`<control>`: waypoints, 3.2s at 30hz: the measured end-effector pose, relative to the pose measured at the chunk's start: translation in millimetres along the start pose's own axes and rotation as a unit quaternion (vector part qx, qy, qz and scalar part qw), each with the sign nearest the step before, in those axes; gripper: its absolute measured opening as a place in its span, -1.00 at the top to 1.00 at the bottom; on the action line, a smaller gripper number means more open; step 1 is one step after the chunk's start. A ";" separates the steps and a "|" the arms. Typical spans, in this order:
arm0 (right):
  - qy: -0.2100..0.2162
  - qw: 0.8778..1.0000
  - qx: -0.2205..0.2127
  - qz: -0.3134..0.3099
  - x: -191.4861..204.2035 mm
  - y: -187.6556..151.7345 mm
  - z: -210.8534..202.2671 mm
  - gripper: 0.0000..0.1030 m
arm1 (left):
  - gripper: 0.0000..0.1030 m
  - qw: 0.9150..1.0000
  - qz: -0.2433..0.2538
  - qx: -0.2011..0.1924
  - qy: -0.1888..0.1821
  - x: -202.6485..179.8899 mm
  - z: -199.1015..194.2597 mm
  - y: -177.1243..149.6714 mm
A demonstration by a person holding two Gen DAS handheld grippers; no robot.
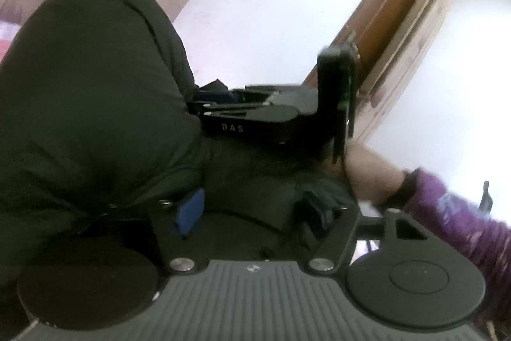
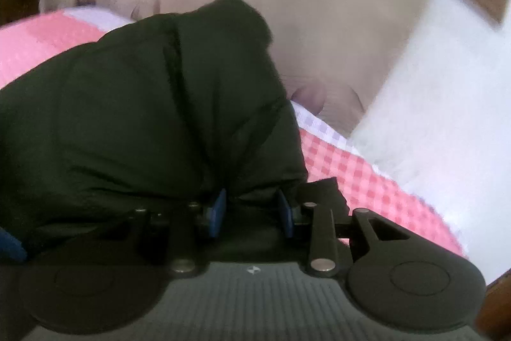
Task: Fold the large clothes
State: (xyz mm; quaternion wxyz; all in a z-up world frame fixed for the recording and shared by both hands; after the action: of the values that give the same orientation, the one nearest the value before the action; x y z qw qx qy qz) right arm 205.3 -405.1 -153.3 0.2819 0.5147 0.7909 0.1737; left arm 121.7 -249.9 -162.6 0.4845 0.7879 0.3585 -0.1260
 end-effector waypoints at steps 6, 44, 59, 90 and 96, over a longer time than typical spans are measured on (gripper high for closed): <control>0.044 0.997 -0.031 0.052 -8.5 -8.3 20.4 0.36 | -0.27 1.000 0.019 0.007 0.015 -0.7 3.2 -1.7; -0.009 0.995 -0.044 0.085 40.4 -121.3 -71.4 0.31 | 0.25 0.998 0.029 -0.007 0.050 13.4 -11.3 -16.6; -0.015 0.994 -0.060 0.095 34.3 -127.3 -72.2 0.14 | 0.78 0.994 -0.022 -0.027 0.107 55.4 -84.0 -33.0; -0.017 0.991 -0.058 0.117 26.8 -127.7 -67.1 -0.15 | 0.65 0.983 -0.054 -0.035 0.170 71.9 -51.7 63.2; -0.016 0.991 -0.056 0.123 24.6 -124.1 -73.2 -0.16 | 0.78 0.981 -0.080 -0.014 0.178 97.6 -43.9 58.9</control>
State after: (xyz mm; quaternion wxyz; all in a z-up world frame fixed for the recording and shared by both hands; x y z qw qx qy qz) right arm 63.0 -432.5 -172.8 0.2996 0.5938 0.7061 0.2429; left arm 225.0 -185.3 -154.4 0.4120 0.7598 0.5027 -0.0171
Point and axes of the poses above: each gripper's, at about its wrist camera, not at the fingertips, and z roughly the way its jaws point, x to its left, y to its top, the point moved 9 cm from there along z, roughly the way its jaws point, and after that the axes turned 15 degrees about x, right-handed, at the moved point
